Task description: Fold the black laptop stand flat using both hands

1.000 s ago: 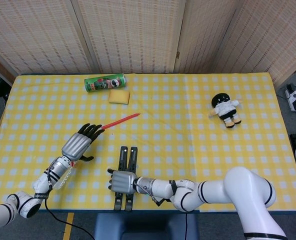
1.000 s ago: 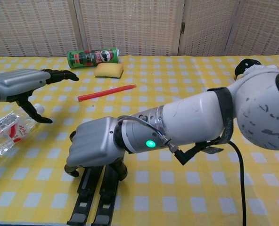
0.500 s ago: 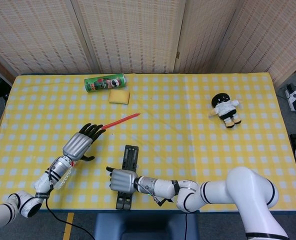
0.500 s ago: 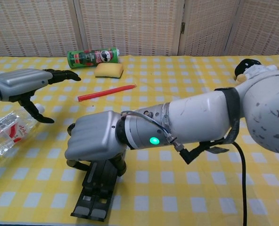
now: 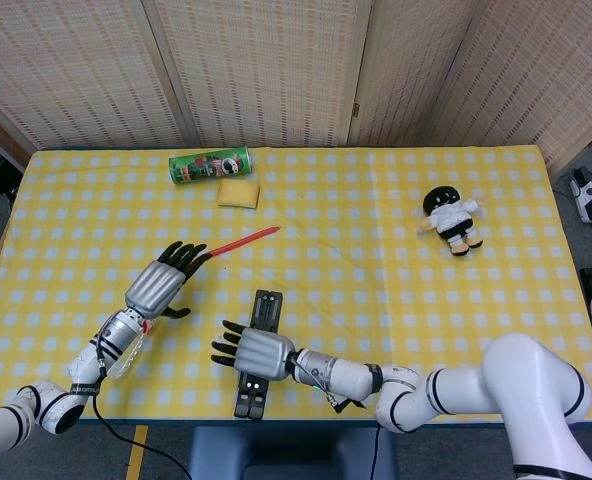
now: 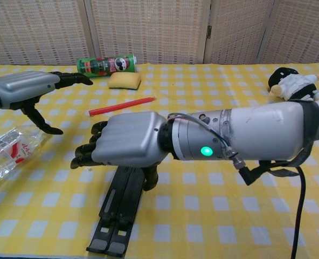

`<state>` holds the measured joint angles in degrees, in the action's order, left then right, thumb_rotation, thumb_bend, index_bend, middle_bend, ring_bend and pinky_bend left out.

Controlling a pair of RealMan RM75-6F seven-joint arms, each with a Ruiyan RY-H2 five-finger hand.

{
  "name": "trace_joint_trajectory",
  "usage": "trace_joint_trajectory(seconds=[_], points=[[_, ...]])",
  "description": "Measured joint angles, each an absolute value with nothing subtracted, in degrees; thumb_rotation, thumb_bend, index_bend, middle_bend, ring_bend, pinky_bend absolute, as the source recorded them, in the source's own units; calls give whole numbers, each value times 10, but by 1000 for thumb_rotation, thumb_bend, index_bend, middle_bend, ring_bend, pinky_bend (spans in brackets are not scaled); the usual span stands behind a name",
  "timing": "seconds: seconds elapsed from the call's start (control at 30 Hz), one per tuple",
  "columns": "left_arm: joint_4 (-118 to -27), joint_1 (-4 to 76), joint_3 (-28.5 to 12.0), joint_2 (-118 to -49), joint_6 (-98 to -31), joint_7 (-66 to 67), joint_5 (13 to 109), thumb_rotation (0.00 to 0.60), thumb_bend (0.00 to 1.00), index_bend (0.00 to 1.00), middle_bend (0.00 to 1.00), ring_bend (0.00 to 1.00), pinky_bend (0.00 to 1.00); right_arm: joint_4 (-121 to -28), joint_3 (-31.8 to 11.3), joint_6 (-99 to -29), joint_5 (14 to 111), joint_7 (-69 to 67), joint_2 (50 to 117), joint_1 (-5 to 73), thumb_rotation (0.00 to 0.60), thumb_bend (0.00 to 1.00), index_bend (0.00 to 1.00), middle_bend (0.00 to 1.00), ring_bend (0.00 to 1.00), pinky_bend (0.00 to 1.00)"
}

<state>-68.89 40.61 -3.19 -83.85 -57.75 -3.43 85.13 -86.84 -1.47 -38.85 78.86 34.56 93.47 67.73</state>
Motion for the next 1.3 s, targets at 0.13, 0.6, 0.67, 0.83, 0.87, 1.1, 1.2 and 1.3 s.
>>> trace_joint_trajectory(seconds=[0.13, 0.6, 0.67, 0.83, 0.87, 1.1, 1.2, 1.3], points=[[-698, 395, -41, -825, -586, -25, 830, 600, 222, 29, 45, 0, 0, -912, -4, -466, 780, 339, 896, 619, 600, 188, 2, 173, 222, 86], [-818, 302, -54, -729, -677, 76, 745, 600, 241, 105, 47, 0, 0, -1018, 72, -735, 806, 264, 675, 382, 600, 188, 32, 159, 211, 127], [-835, 281, -53, -720, -705, 92, 739, 600, 241, 109, 48, 0, 0, -1022, 83, -769, 809, 249, 653, 345, 600, 189, 2, 111, 179, 126], [-881, 227, -43, -695, -773, 117, 735, 600, 241, 116, 51, 0, 0, -1023, 101, -836, 808, 193, 621, 263, 600, 189, 0, 33, 117, 99], [-888, 218, -40, -691, -784, 120, 737, 600, 241, 118, 51, 0, 0, -1022, 104, -845, 809, 181, 617, 249, 600, 189, 0, 22, 101, 87], [-929, 143, -9, -671, -871, 123, 773, 600, 241, 128, 55, 0, 0, -989, 111, -912, 813, 116, 608, 156, 600, 189, 0, 7, 70, 34], [-939, 112, 6, -667, -908, 122, 801, 600, 242, 131, 58, 0, 0, -972, 107, -938, 818, 100, 611, 124, 600, 188, 0, 7, 74, 28], [-949, 92, 23, -663, -924, 133, 824, 600, 242, 132, 59, 0, 0, -954, 99, -951, 830, 84, 611, 107, 600, 188, 0, 10, 72, 14]])
